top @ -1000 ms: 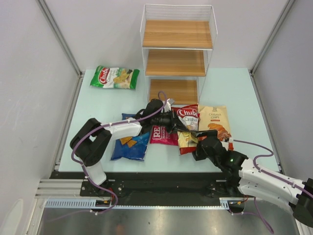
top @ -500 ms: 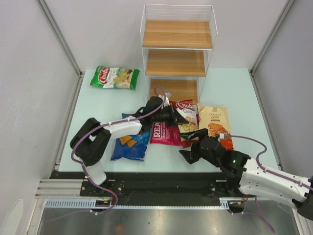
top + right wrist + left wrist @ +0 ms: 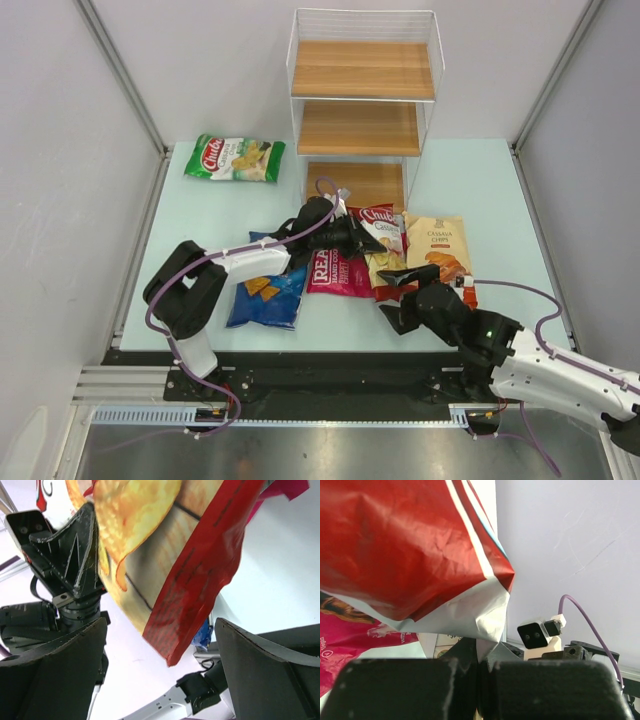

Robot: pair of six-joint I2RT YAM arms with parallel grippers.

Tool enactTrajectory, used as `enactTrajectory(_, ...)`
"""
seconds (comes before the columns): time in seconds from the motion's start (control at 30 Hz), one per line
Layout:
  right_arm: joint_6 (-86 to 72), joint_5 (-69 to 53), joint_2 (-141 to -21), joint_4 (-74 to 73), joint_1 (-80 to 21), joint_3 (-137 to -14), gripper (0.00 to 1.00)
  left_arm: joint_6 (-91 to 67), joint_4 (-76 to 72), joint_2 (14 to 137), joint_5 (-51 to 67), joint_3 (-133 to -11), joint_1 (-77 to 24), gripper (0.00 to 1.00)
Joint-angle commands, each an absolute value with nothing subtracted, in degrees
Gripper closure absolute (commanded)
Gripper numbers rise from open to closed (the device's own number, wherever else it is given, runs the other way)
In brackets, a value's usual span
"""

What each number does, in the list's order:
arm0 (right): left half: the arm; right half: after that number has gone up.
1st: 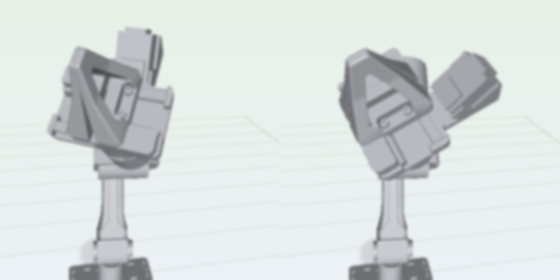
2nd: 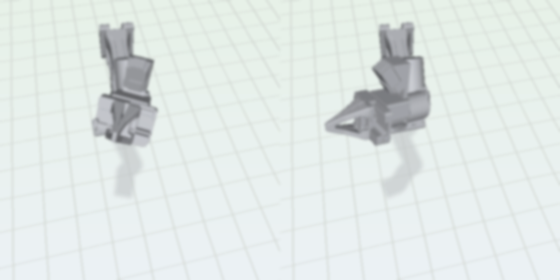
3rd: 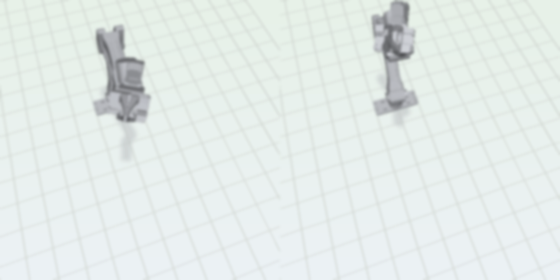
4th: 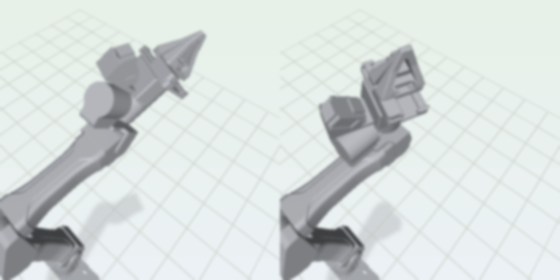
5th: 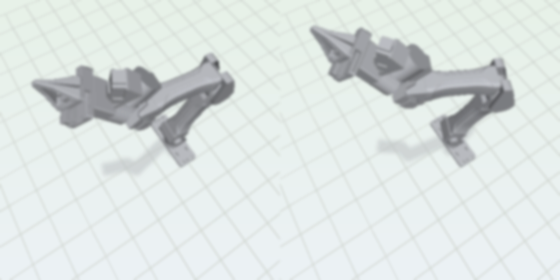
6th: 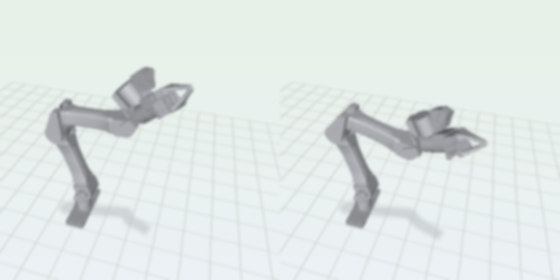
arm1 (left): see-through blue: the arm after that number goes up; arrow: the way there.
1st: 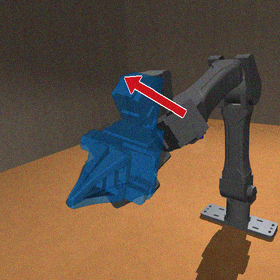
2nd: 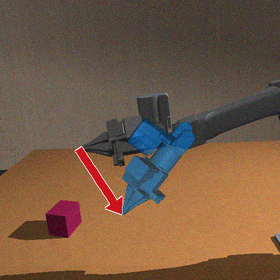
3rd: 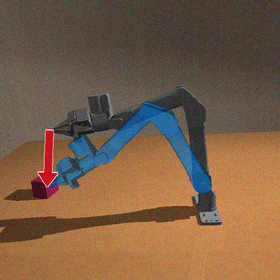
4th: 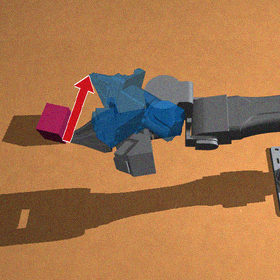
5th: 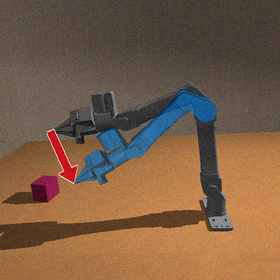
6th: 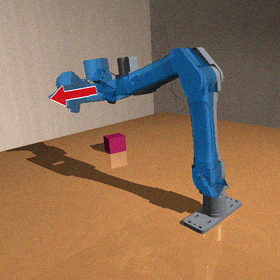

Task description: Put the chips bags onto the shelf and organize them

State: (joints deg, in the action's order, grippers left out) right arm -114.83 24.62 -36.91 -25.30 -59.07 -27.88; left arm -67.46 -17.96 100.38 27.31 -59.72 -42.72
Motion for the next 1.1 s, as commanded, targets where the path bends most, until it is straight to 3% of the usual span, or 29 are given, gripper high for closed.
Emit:
enactTrajectory(0.0,-139.8,27.5,-37.3,-25.0,-58.3,-26.7,0.06,-69.5,-23.3,97.4,28.9,-60.9,-42.5,1.00)
enactTrajectory(0.43,-138.1,26.1,-37.4,-18.7,-49.7,-24.1,0.07,-69.5,-26.0,95.6,30.8,-59.7,-42.5,1.00)
enactTrajectory(0.77,-135.4,20.9,-46.2,-4.5,-44.3,-22.4,0.07,-71.6,-29.5,96.0,32.5,-58.8,-42.5,1.00)
enactTrajectory(0.9,-132.8,20.6,-47.0,-3.6,-42.4,-22.9,0.16,-71.1,-29.2,95.1,32.5,-57.4,-42.3,1.00)
enactTrajectory(0.93,-132.0,20.5,-46.8,-4.0,-41.8,-23.5,0.26,-71.2,-29.2,94.8,32.6,-57.0,-42.1,1.00)
enactTrajectory(1.07,-126.7,20.0,-44.7,-6.7,-38.9,-24.7,0.39,-71.3,-29.2,94.0,33.0,-55.2,-41.7,1.00)
